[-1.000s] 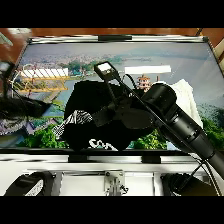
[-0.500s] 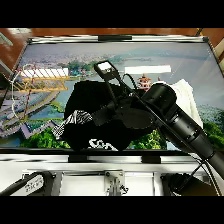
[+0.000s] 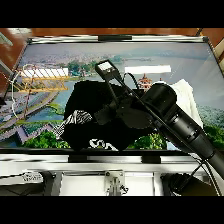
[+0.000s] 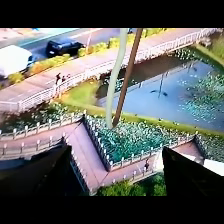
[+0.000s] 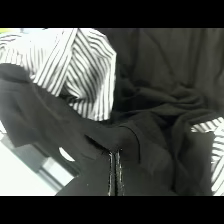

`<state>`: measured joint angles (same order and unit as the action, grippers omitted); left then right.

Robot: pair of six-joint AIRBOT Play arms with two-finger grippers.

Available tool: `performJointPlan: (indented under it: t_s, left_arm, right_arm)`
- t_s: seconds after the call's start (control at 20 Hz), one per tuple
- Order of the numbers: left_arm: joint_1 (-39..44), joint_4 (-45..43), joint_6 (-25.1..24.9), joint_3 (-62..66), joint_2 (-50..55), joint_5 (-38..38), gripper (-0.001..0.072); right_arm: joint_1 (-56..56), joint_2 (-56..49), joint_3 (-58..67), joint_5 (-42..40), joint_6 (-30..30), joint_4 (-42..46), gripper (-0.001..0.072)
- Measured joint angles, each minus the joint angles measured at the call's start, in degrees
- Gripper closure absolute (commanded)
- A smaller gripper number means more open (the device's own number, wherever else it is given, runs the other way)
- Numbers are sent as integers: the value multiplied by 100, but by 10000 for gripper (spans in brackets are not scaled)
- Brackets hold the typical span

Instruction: Fold the shirts.

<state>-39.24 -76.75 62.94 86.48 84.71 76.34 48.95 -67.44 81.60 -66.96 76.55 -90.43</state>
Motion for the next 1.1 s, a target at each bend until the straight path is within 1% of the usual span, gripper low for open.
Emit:
performJointPlan:
  t_s: [0.15, 0.3, 0.55, 0.9, 1.05, 1.1]
  left_arm:
    - [42, 13, -323, 0, 426, -92, -10]
    - [105, -57, -472, 2, 763, -212, -10]
    - [181, -109, -605, 0, 1202, -328, -9]
    - [280, -188, -662, -120, 1556, -267, -5]
    - [299, -240, -682, -273, 1593, -258, 27]
    - [310, -249, -684, -308, 1598, -262, 54]
  right_arm:
    - [0, 0, 0, -4, 4, 146, 631]
    - [0, 0, 0, -7, 11, 232, 631]
    - [0, 0, 0, -9, 9, 280, 631]
    - [0, 0, 0, -11, -50, 293, 631]
    - [0, 0, 0, -9, -76, 297, 631]
    - [0, 0, 0, -9, -79, 299, 631]
